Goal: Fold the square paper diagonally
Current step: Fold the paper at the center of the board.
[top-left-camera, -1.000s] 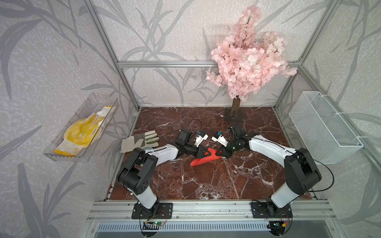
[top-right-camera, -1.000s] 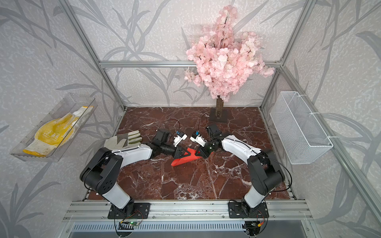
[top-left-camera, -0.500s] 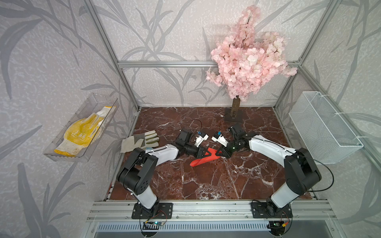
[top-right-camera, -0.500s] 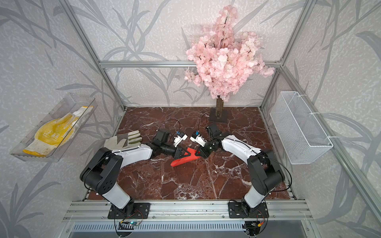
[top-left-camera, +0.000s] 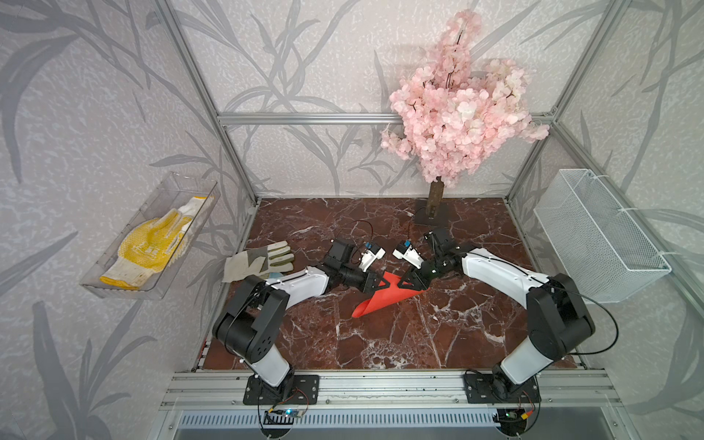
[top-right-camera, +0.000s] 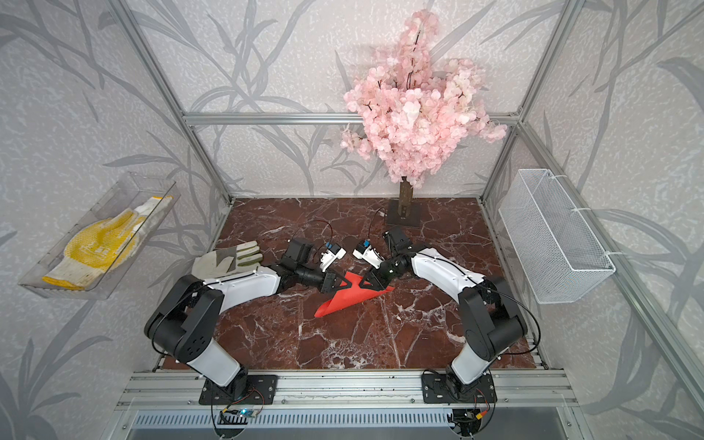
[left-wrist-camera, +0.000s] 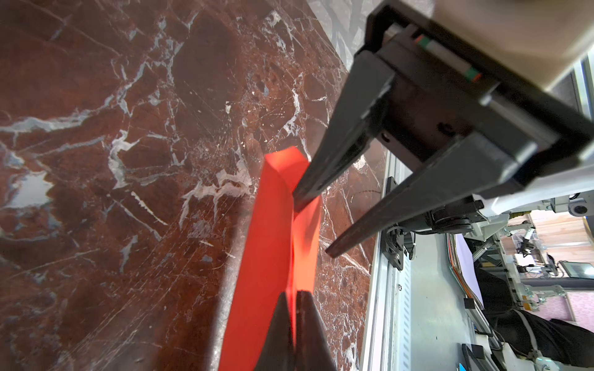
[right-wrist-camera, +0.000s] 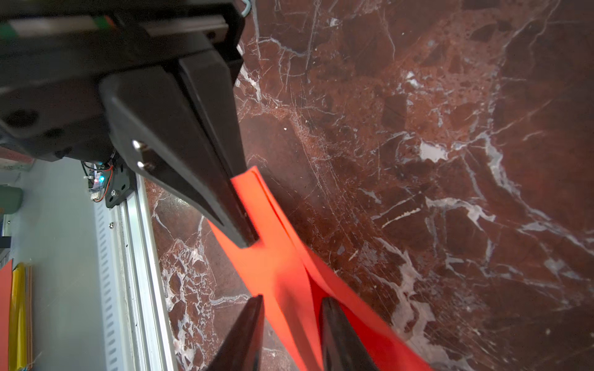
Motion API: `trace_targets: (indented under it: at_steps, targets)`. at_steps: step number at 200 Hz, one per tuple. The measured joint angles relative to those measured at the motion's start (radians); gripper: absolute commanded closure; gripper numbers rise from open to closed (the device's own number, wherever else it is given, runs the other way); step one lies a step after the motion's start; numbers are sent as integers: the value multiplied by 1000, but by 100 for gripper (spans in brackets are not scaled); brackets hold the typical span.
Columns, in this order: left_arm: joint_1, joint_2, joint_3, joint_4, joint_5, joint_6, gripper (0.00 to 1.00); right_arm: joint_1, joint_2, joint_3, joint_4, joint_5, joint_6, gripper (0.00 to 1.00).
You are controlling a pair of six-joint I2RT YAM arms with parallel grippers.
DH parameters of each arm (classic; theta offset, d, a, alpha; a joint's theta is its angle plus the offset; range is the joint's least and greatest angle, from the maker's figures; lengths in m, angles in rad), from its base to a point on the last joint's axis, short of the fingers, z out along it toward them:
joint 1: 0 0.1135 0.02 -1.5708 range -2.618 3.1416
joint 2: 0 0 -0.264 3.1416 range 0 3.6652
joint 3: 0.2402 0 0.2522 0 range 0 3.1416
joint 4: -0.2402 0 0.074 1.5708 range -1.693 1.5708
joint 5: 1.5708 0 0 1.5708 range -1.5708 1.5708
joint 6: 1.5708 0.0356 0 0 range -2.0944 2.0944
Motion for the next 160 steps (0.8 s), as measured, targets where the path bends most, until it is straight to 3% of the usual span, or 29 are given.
trace_targets:
  at_steps: [45,90,122,160]
  targets:
    - [0,-93,-24,-35,-42,54,100,-29,-41,-3,-26,-39,-19,50]
    - [-25,-237,-119,-58,-128,130,100,-80,-277,-137,107,-50,-17,35]
    - [-56,-288,-148,-51,-185,181,100,-81,-401,-338,336,-107,-43,34]
    - [-80,-308,-198,-37,-276,248,100,-52,-394,-438,462,-138,-80,47]
